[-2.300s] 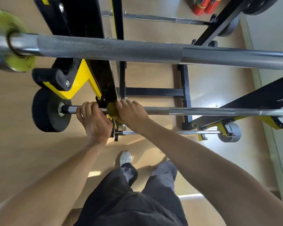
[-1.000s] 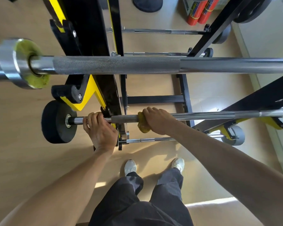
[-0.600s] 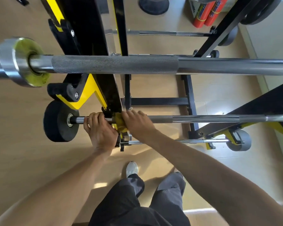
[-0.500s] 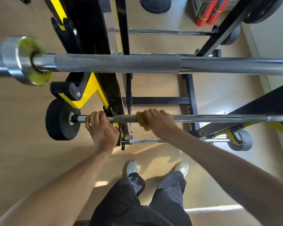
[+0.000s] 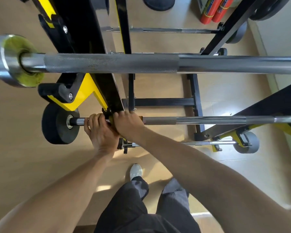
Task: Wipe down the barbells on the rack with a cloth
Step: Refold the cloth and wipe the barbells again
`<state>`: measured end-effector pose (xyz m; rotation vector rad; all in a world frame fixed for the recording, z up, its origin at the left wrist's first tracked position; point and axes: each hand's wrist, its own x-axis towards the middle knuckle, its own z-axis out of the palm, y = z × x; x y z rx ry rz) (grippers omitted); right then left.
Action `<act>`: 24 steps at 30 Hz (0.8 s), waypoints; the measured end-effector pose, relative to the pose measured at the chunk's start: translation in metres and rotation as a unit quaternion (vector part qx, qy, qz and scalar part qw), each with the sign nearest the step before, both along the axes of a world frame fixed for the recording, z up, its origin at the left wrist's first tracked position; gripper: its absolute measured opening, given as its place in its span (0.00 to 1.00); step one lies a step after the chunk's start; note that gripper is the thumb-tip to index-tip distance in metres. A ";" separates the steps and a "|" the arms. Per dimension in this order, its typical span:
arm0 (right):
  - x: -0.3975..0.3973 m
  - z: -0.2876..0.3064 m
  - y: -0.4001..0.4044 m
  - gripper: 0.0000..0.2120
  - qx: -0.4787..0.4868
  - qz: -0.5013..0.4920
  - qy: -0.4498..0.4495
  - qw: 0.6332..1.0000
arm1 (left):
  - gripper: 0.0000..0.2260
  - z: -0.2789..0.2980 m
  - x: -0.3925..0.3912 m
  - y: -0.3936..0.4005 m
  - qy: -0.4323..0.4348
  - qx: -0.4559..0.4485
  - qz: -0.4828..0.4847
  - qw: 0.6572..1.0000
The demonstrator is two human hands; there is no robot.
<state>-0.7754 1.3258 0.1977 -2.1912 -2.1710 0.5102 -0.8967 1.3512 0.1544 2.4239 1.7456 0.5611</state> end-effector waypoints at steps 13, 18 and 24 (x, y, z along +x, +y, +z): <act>0.115 0.018 -0.093 0.20 -0.082 -0.018 -0.041 0.996 | 0.12 0.003 0.000 -0.007 -0.018 0.020 -0.009 1.000; 0.101 0.022 -0.068 0.16 -0.102 0.009 -0.012 0.995 | 0.12 -0.001 0.000 -0.007 -0.011 0.017 -0.001 1.000; 0.049 0.006 -0.017 0.26 -0.106 -0.054 0.026 0.993 | 0.11 0.000 0.000 -0.009 -0.008 0.034 -0.010 0.999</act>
